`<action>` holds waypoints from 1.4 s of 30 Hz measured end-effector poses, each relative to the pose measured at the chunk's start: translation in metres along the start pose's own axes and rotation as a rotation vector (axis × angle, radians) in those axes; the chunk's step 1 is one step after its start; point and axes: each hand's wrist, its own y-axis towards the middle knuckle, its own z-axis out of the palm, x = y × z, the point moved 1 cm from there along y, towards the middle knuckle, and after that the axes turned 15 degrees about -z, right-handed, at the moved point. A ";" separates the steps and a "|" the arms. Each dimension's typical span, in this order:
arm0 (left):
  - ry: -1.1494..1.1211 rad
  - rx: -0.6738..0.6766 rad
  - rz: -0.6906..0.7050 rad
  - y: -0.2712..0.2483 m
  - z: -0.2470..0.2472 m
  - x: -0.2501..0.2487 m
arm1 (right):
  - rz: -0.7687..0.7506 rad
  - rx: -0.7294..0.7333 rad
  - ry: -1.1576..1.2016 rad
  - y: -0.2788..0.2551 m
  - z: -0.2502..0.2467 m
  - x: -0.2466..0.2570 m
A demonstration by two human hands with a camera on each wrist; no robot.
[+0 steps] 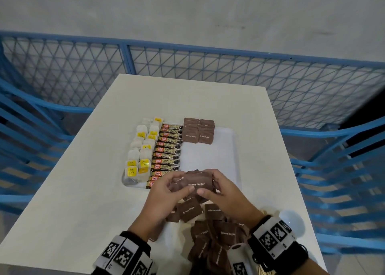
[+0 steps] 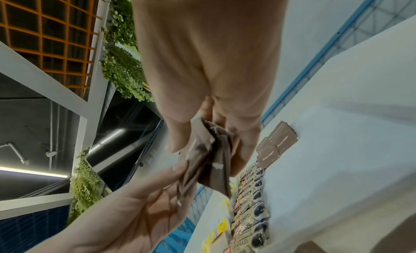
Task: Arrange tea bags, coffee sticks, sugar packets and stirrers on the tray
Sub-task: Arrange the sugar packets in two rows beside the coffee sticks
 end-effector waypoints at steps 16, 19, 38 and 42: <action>1.159 0.062 -0.192 0.015 -0.065 0.065 | 0.296 -0.377 0.799 -0.007 0.002 0.008; 1.079 0.102 -0.154 0.018 -0.066 0.074 | 0.342 -0.401 0.884 -0.017 -0.003 0.006; 1.204 0.262 0.134 0.038 -0.034 0.065 | 0.135 -0.663 0.876 -0.059 -0.031 0.038; 1.161 0.190 0.041 0.042 -0.036 0.066 | 0.061 -0.760 0.862 -0.061 -0.040 0.053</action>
